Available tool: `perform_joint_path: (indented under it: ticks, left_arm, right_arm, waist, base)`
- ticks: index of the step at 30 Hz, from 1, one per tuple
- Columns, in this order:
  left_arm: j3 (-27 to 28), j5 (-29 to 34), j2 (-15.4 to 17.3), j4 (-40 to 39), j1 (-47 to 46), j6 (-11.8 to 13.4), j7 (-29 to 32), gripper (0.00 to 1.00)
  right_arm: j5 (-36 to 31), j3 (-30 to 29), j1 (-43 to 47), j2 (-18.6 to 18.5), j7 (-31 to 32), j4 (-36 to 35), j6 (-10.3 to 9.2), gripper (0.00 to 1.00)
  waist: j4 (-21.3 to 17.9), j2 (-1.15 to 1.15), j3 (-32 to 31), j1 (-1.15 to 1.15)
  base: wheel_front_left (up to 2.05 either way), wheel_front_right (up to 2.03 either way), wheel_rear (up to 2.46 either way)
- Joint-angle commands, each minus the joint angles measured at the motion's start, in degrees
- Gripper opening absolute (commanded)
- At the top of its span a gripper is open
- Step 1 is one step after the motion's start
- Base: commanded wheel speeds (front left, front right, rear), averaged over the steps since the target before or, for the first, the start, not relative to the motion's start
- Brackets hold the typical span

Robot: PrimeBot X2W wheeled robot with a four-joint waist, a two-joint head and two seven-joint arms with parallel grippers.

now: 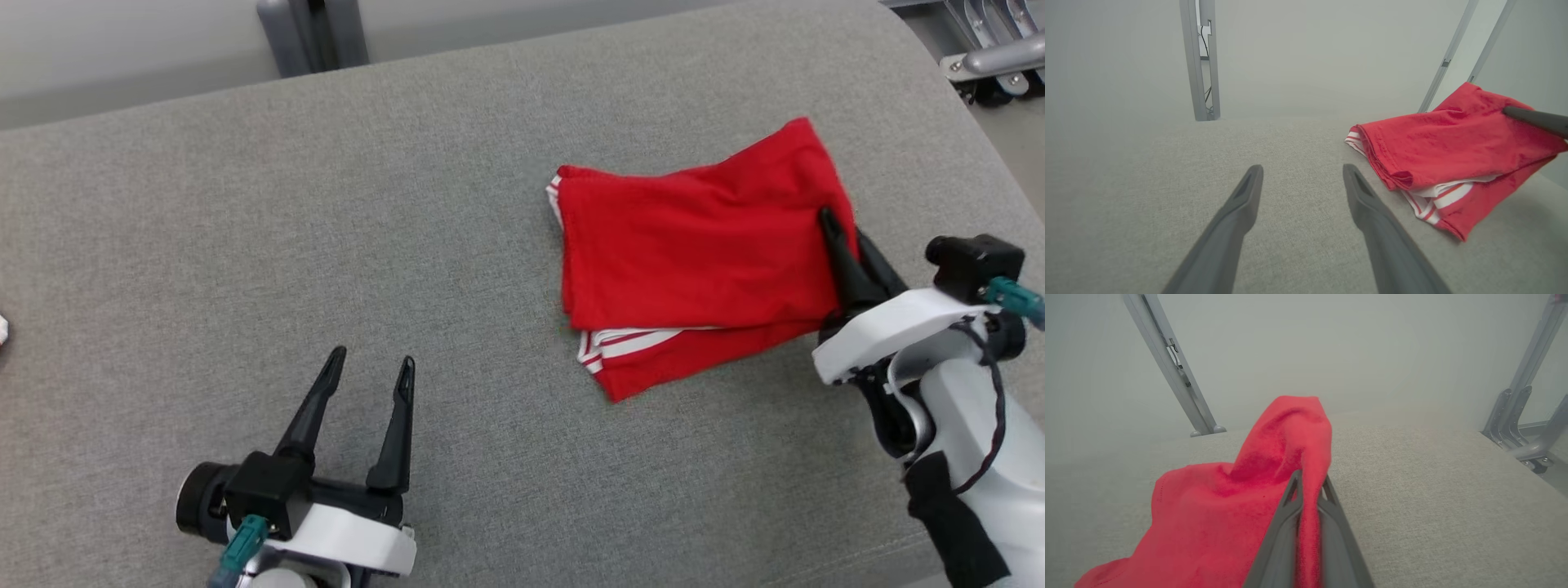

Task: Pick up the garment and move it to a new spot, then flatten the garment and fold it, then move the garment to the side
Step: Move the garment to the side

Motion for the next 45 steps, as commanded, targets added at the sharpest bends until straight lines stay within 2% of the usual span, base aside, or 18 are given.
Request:
perform_joint_path:
  ticks: [1,10,17,28,36,37,39,43,44,45]
  left_arm:
    - [0.2,0.18,0.46,-0.43,-1.46,-0.19,-0.23,1.0]
    - [-1.63,3.67,2.41,-7.15,-5.75,-0.33,0.77,1.0]
    - [-2.42,5.27,3.86,-13.71,-7.43,-0.09,3.67,1.0]
    - [-3.27,5.55,5.09,-16.96,-9.04,-0.57,6.04,1.0]
    - [-4.09,5.26,5.31,-17.08,-9.53,-0.91,6.22,1.0]
    - [-4.09,5.26,5.31,-17.08,-9.53,-0.91,6.22,1.0]
    - [-4.19,5.18,5.42,-17.19,-9.49,-0.89,6.22,1.0]
    - [-4.42,5.1,5.53,-17.35,-9.43,-0.76,6.29,1.0]
    - [-4.49,5.11,5.55,-17.32,-9.42,-0.75,6.29,1.0]
    - [-4.59,5.11,5.54,-17.24,-9.42,-0.75,6.29,1.0]
  right_arm:
    - [-0.67,-0.74,-1.18,-0.7,-0.32,0.05,-0.02,0.0]
    - [-11.59,-11.94,-7.46,-4.12,-0.32,-0.8,-0.02,0.0]
    - [-19.98,-19.51,-11.1,-3.97,-0.32,-3.26,-0.02,0.0]
    - [-30.31,-24.18,-12.57,-2.61,-0.32,-4.33,-0.03,0.0]
    - [-42.79,-29.16,-12.99,-1.47,-0.32,-1.94,-0.03,0.02]
    - [-42.79,-29.16,-12.99,-1.47,-0.32,-1.94,-0.03,0.02]
    - [-46.08,-31.54,-13.05,-0.92,-0.32,-2.52,-0.03,0.09]
    - [-51.78,-35.44,-12.84,0.87,-0.31,-3.26,-0.03,0.44]
    - [-52.92,-36.29,-12.84,1.24,-0.32,-3.46,-0.03,0.67]
    - [-54.1,-37.08,-12.68,1.63,-0.32,-3.8,-0.03,1.0]
  waist:
    - [-0.31,0.0,1.69,0.0]
    - [-1.04,0.0,8.54,0.0]
    - [-2.3,0.0,12.94,0.0]
    - [-2.37,0.0,15.84,0.0]
    - [-0.97,0.0,16.1,0.0]
    - [-0.97,0.0,16.1,0.0]
    - [-0.59,0.0,16.1,0.0]
    - [-0.01,0.0,15.99,0.0]
    - [0.12,0.0,15.91,0.0]
    - [0.28,0.0,15.82,0.0]
  base:
    - [0.0,0.0,0.0]
    - [0.0,0.0,0.0]
    - [0.0,0.0,0.0]
    - [0.0,0.0,0.0]
    - [0.0,0.0,0.0]
    - [0.0,0.0,0.0]
    - [0.0,0.0,0.0]
    - [0.0,0.0,0.0]
    - [0.0,0.0,0.0]
    - [0.0,0.0,0.0]
